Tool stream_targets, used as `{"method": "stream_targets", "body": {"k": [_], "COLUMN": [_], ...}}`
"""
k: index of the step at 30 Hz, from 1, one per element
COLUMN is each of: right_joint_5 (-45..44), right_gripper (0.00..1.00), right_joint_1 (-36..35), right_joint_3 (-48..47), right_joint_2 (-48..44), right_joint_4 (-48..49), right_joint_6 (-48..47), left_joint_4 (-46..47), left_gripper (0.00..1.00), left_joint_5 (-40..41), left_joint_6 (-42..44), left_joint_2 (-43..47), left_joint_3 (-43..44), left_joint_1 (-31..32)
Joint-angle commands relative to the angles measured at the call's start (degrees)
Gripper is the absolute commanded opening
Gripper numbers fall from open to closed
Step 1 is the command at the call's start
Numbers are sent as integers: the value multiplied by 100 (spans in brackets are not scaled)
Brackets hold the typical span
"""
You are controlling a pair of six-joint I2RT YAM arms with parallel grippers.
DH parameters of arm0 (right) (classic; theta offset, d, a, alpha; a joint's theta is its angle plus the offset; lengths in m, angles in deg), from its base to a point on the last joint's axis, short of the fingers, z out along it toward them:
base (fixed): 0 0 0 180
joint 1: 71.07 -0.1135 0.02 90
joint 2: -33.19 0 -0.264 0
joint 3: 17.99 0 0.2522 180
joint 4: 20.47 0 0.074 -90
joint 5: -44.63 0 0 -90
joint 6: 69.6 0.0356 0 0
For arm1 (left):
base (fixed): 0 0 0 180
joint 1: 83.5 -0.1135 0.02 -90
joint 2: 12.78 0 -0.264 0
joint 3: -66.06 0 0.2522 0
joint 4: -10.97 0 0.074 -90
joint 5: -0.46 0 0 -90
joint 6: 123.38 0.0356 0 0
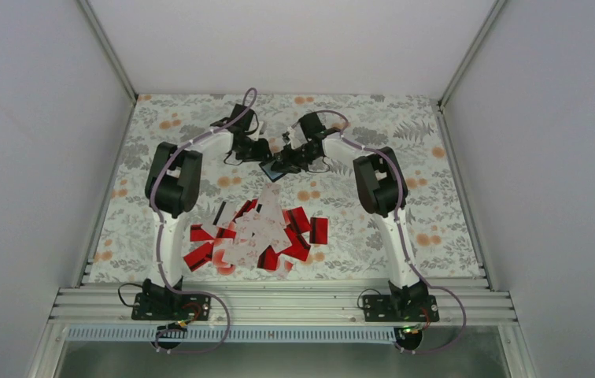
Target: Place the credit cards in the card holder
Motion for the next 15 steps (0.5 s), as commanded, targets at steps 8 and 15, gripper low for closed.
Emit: {"method": "stream_targets", "body": {"k": [8, 15], "right_joint_5": [-215, -799], "right_gripper": [19, 19], "right_joint_1": [-125, -127], "right_joint_3": [-249, -787], "right_joint_2": [-129, 25], "right_joint_4": [172, -115], "right_joint_6": [286, 405], "left_joint_4": [-188, -313], "left_gripper": [44, 44], "left_joint_5": [-366, -660], "left_joint_6": [317, 439], "left_joint_2": [820, 469], "left_joint_3": [-992, -858], "left_joint_1": [-345, -536]}}
